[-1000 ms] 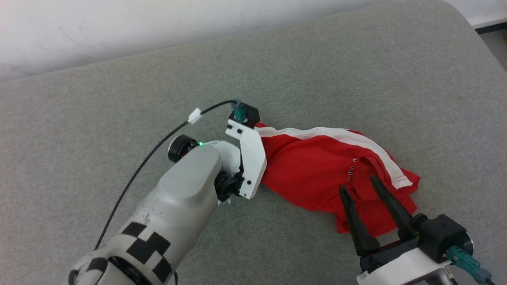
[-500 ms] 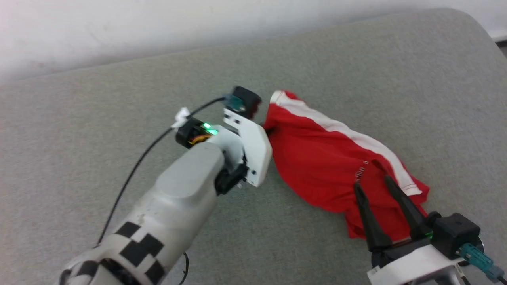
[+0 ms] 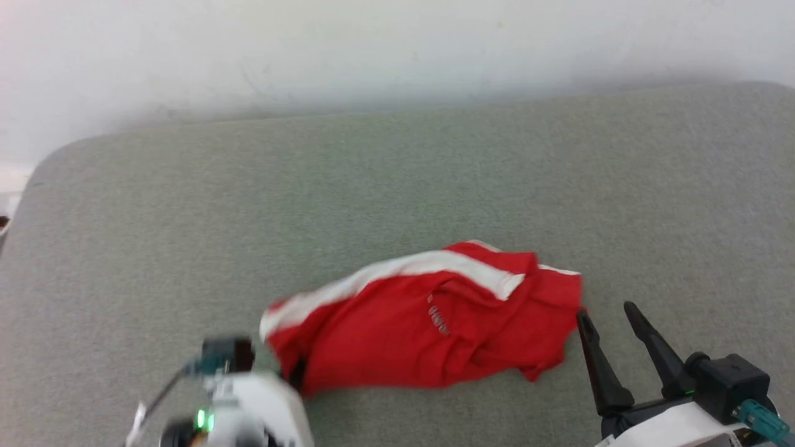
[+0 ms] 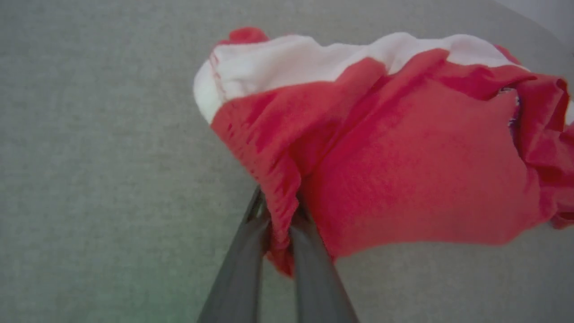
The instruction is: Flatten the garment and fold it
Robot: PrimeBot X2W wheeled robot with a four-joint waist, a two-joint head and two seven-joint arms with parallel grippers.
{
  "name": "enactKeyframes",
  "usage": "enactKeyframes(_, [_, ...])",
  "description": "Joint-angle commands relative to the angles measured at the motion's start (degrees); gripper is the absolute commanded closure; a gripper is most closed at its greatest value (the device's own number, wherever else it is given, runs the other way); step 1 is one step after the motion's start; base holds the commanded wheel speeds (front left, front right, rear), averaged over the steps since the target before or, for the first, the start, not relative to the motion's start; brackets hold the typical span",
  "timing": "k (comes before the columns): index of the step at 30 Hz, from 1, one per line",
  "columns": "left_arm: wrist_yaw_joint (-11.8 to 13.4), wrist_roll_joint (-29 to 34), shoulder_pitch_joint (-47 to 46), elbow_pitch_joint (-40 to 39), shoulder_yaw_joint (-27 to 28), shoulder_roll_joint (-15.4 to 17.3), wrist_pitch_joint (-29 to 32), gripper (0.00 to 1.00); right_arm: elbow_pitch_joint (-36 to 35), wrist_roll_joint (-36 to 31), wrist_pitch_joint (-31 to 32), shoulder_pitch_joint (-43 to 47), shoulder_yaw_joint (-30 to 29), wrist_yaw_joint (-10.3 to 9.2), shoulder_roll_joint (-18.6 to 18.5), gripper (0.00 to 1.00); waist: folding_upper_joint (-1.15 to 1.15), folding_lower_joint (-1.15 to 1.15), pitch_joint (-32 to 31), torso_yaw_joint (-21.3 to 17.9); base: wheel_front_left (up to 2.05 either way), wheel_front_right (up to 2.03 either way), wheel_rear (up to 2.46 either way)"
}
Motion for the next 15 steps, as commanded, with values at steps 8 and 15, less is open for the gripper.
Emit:
enactKeyframes(8, [7.5,-3.0,12.9,-10.9,2.6,2.1,-2.2,0.00,-0.8,-0.2,2.0,1.6,-0.2,-0.04,0.1,0.00,0.00,0.00,-2.8,1.7,0.00,0.00,0.00])
enactKeyframes(15, [9.2,2.8,11.9,-13.4,5.9,3.2,-13.5,0.00,-0.1,-0.1,4.0,1.9,-0.1,-0.04,0.1,0.00,0.00,0.00,-3.5,2.0,0.00,0.00,0.00])
